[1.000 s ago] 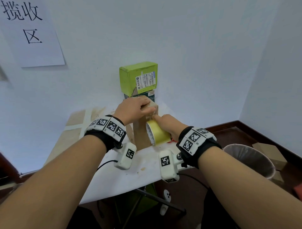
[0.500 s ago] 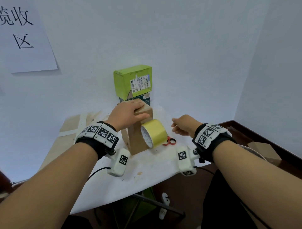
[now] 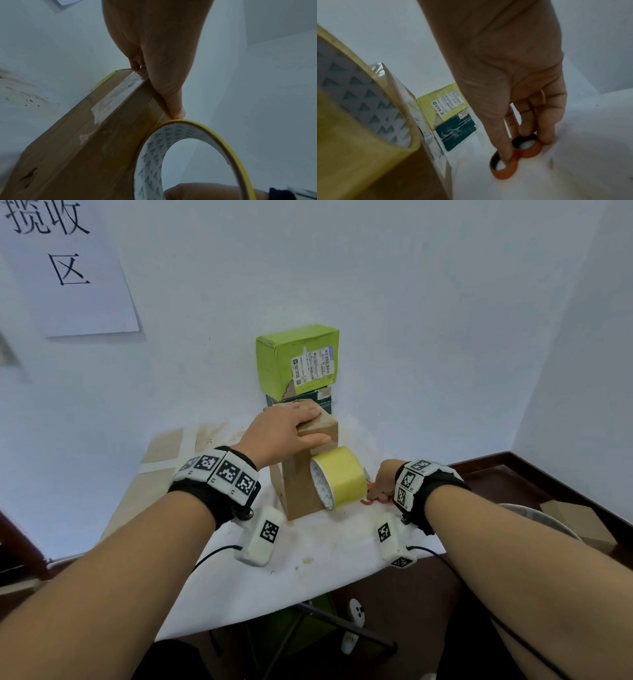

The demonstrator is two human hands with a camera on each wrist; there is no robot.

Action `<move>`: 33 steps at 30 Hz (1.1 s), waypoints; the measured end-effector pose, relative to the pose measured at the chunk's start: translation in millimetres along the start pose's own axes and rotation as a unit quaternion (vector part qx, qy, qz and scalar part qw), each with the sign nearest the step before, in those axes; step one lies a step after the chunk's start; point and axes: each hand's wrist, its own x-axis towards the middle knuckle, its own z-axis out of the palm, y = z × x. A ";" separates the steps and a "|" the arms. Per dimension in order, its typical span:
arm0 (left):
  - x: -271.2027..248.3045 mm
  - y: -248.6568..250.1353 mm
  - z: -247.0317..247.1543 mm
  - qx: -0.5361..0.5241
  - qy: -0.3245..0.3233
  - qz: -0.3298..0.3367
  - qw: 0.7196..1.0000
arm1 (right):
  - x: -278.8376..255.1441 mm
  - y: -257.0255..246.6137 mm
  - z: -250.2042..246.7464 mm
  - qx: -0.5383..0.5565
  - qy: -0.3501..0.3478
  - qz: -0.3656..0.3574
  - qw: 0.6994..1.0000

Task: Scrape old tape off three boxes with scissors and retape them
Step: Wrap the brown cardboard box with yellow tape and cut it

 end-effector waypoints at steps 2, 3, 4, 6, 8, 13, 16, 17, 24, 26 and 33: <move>0.2 -1.1 0.4 0.002 0.001 0.002 1.000 | 6.5 -1.9 5.9 -0.049 0.010 -0.002 0.999; 0.0 -1.0 0.2 0.003 0.001 0.003 1.000 | 10.2 -2.4 7.8 -0.084 0.017 -0.012 0.996; 0.0 -0.9 -0.2 0.002 0.000 0.003 1.000 | 10.5 -2.2 7.6 -0.100 0.034 -0.019 0.994; -0.7 -0.3 -0.8 -0.003 -0.001 0.004 1.000 | 3.8 -0.3 3.5 -0.069 0.050 -0.010 0.996; -1.2 -0.8 -1.4 -0.009 0.002 0.005 1.000 | -2.1 5.0 -1.0 0.006 0.057 0.002 0.998; -6.8 -0.7 -8.3 -0.029 -0.005 0.025 0.999 | -3.0 23.6 -10.6 0.414 0.076 -0.050 0.906; -8.6 -1.1 -15.9 -0.064 -0.020 0.050 0.996 | -11.8 20.2 -28.1 0.529 0.224 -0.141 0.806; -8.3 -1.6 -18.2 -0.078 -0.031 0.052 0.995 | -18.9 15.3 -35.3 0.544 0.254 -0.178 0.780; 3.4 -15.4 -19.5 -0.102 -0.066 0.080 0.989 | -41.2 -36.5 -54.2 0.502 0.248 -0.328 0.761; -0.7 -19.3 -20.9 -0.117 -0.050 0.063 0.990 | -38.8 -40.8 -47.0 0.472 0.236 -0.324 0.785; -36.2 -20.1 -43.3 -0.410 0.059 -0.114 0.903 | -37.8 -44.7 -42.0 0.439 0.261 -0.304 0.804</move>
